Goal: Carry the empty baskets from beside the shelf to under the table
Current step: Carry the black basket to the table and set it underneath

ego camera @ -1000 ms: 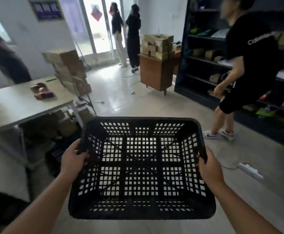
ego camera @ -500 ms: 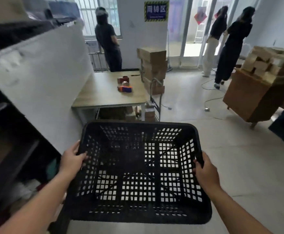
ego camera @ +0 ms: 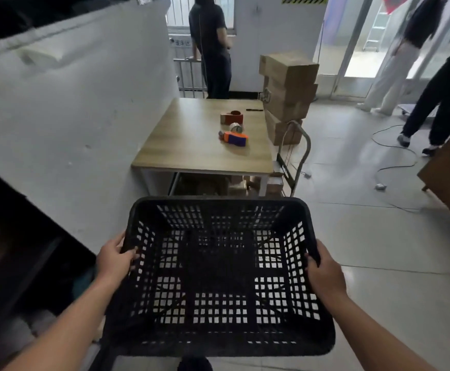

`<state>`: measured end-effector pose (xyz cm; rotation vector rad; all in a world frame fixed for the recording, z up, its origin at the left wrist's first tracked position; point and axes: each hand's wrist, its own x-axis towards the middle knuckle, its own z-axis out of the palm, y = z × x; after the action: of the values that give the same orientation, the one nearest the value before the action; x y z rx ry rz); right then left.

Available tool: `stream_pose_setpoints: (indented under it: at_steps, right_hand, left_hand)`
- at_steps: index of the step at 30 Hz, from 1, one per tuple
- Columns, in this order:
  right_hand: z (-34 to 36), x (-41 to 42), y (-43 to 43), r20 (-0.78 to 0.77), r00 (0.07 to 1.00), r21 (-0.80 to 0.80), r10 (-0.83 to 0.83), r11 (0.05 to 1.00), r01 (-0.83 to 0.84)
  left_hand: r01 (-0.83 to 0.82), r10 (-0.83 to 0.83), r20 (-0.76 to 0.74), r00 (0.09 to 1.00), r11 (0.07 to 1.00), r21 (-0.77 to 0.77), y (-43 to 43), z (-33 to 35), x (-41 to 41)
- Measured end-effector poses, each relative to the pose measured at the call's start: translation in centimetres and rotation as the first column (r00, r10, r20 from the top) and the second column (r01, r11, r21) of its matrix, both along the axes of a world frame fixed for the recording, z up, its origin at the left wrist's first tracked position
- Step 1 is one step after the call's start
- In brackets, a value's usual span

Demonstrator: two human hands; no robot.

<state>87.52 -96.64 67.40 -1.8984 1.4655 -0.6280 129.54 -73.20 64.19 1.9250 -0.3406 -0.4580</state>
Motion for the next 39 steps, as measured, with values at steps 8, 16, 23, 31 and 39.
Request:
stream_pose_setpoints:
  at_steps: [8, 16, 23, 31, 39]
  right_hand:
    - [-8.4, 15.8, -11.2, -0.121, 0.990, 0.077, -0.074, 0.993, 0.084]
    - [-21.4, 24.7, -19.7, -0.210, 0.970, 0.125, -0.125, 0.980, 0.153]
    - [-33.0, 26.8, -25.4, -0.286, 0.953, 0.207, -0.101, 0.964, 0.164]
    - [-39.3, 27.8, -29.8, -0.327, 0.942, 0.271, -0.073, 0.948, 0.168]
    - [-42.3, 28.7, -32.5, -0.350, 0.934, 0.236, -0.075, 0.958, 0.165]
  left_hand:
    - [0.060, -0.057, -0.031, 0.998, 0.990, 0.125, -12.2, -8.7, 15.2]
    - [0.040, -0.018, -0.113, 0.993, 0.979, 0.200, -21.0, -22.0, 22.9]
    - [0.046, -0.013, -0.124, 0.992, 0.964, 0.263, -26.6, -34.1, 24.9]
    - [0.069, -0.009, -0.177, 0.984, 0.938, 0.340, -30.9, -40.1, 26.0]
    - [0.140, -0.087, -0.144, 0.986, 0.901, 0.411, -32.9, -41.1, 26.8]
